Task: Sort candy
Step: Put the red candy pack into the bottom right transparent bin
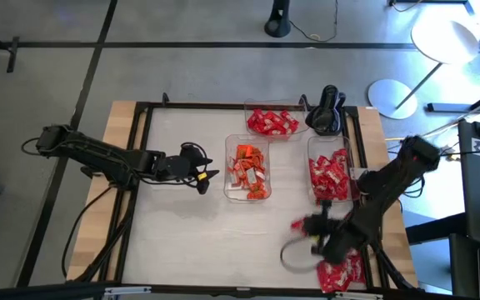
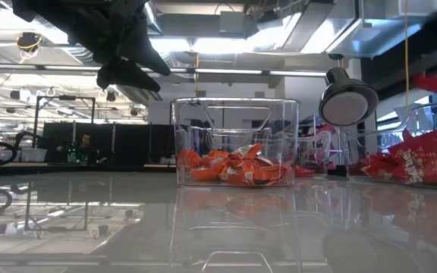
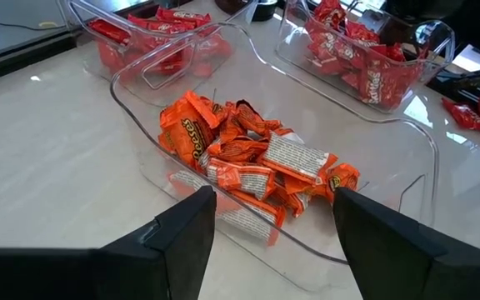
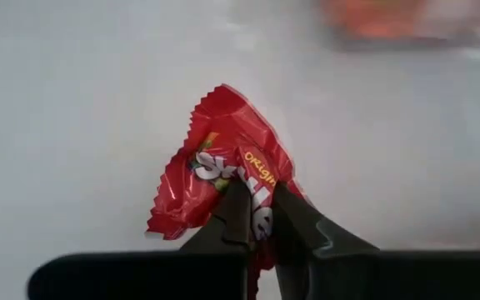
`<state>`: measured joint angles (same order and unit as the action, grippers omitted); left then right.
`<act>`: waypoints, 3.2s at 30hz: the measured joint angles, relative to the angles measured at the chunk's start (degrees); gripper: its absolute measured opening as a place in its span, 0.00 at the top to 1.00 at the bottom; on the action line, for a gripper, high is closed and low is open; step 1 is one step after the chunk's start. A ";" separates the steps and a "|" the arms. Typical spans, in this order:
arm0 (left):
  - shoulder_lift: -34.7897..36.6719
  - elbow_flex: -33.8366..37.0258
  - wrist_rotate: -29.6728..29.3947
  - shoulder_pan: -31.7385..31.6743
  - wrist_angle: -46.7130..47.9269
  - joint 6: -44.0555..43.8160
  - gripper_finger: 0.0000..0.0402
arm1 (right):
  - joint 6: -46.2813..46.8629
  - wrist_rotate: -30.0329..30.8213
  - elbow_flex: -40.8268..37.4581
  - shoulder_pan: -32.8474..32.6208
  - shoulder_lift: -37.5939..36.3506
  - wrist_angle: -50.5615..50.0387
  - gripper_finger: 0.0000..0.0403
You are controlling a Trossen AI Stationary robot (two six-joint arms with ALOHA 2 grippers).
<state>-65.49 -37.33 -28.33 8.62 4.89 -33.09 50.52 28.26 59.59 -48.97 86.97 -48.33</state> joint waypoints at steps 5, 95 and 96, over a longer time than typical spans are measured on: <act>0.00 0.01 -0.01 -0.02 0.00 0.01 0.42 | 7.76 6.59 0.04 5.92 -11.69 -22.04 0.95; 0.00 0.01 -0.01 -0.02 0.44 -1.52 0.42 | -0.04 -37.61 -4.26 -13.88 4.13 -9.23 0.99; 0.00 0.01 -0.01 -0.02 0.44 -1.64 0.42 | 0.00 -36.83 -3.44 -13.56 3.51 -10.30 0.98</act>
<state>-65.49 -37.32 -28.34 8.60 5.32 -34.73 50.53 -8.57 56.15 -62.53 90.49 -58.63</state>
